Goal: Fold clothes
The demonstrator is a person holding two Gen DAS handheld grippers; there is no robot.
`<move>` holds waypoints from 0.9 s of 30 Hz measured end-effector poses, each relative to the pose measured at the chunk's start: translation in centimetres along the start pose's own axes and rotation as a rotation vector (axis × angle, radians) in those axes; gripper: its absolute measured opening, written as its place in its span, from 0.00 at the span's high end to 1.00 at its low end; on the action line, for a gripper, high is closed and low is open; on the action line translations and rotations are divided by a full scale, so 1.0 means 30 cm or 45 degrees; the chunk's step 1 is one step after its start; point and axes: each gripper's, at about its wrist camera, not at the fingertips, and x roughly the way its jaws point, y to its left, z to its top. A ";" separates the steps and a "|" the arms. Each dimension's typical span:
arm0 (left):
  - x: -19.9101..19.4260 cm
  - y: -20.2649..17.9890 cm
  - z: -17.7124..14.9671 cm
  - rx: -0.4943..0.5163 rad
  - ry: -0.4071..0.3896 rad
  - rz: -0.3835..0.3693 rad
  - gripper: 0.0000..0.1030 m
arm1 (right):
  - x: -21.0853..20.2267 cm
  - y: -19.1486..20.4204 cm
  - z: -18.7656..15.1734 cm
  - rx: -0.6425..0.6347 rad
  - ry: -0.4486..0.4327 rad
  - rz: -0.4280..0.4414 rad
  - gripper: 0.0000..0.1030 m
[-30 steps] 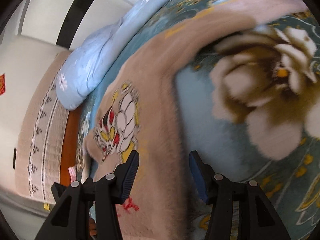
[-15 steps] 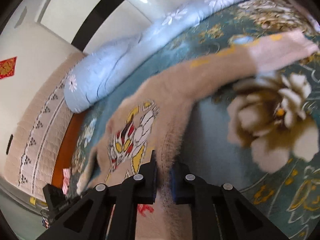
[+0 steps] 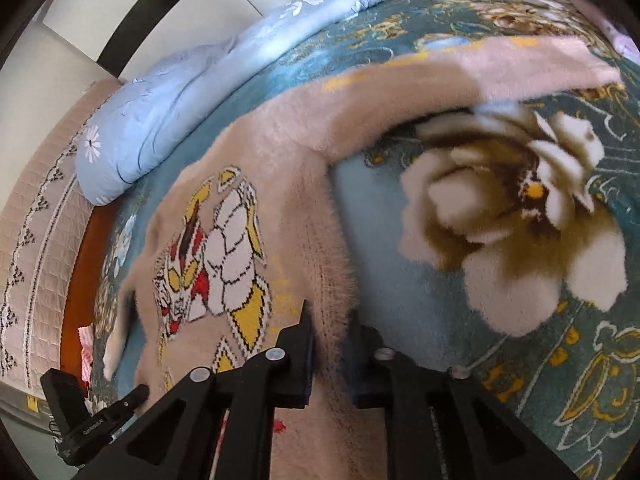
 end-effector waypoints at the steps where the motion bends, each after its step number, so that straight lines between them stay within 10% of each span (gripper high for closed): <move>1: -0.005 0.002 0.000 -0.006 0.001 -0.009 0.86 | -0.007 0.004 0.002 -0.008 -0.020 -0.019 0.79; 7: -0.107 0.098 0.023 -0.167 -0.128 -0.035 0.68 | -0.071 0.039 0.017 -0.041 -0.207 -0.162 0.74; 17: -0.257 0.547 0.029 -1.064 -0.542 -0.167 0.60 | -0.007 0.139 0.032 0.040 -0.210 -0.005 0.74; 22: -0.252 0.589 0.080 -1.172 -0.590 -0.129 0.66 | 0.052 0.211 0.009 0.036 -0.164 0.062 0.74; 27: -0.272 0.561 0.151 -1.026 -0.575 0.146 0.91 | 0.112 0.249 -0.015 0.024 -0.093 0.057 0.74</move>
